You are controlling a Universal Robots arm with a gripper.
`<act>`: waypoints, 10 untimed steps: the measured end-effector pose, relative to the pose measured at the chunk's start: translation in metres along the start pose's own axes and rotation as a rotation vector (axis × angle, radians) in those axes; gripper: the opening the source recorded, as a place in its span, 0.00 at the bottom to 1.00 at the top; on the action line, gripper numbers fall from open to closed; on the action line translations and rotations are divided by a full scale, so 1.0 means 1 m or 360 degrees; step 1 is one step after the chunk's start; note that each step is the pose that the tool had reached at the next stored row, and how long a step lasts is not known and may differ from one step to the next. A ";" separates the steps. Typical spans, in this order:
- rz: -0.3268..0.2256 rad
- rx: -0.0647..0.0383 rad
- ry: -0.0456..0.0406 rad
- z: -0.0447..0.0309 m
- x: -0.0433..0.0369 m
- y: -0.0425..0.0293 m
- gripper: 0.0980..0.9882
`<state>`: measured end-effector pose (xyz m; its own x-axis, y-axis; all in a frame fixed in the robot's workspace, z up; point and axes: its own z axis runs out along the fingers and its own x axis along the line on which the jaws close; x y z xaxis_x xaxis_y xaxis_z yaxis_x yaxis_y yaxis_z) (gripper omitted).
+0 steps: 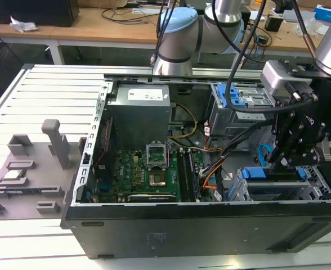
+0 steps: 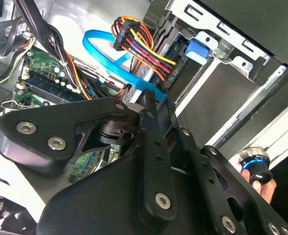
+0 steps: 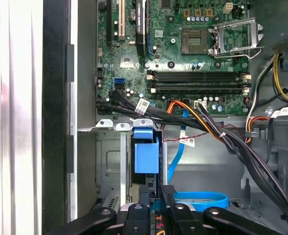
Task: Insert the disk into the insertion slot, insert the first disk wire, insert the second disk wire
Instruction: 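Insert the second disk wire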
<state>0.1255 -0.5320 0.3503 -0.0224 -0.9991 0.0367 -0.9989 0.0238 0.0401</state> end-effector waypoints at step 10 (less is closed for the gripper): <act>0.0000 0.0000 0.0000 -0.0199 -0.0045 0.0009 0.01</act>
<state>0.1255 -0.5268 0.3701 -0.0223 -0.9991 0.0367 -0.9989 0.0238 0.0401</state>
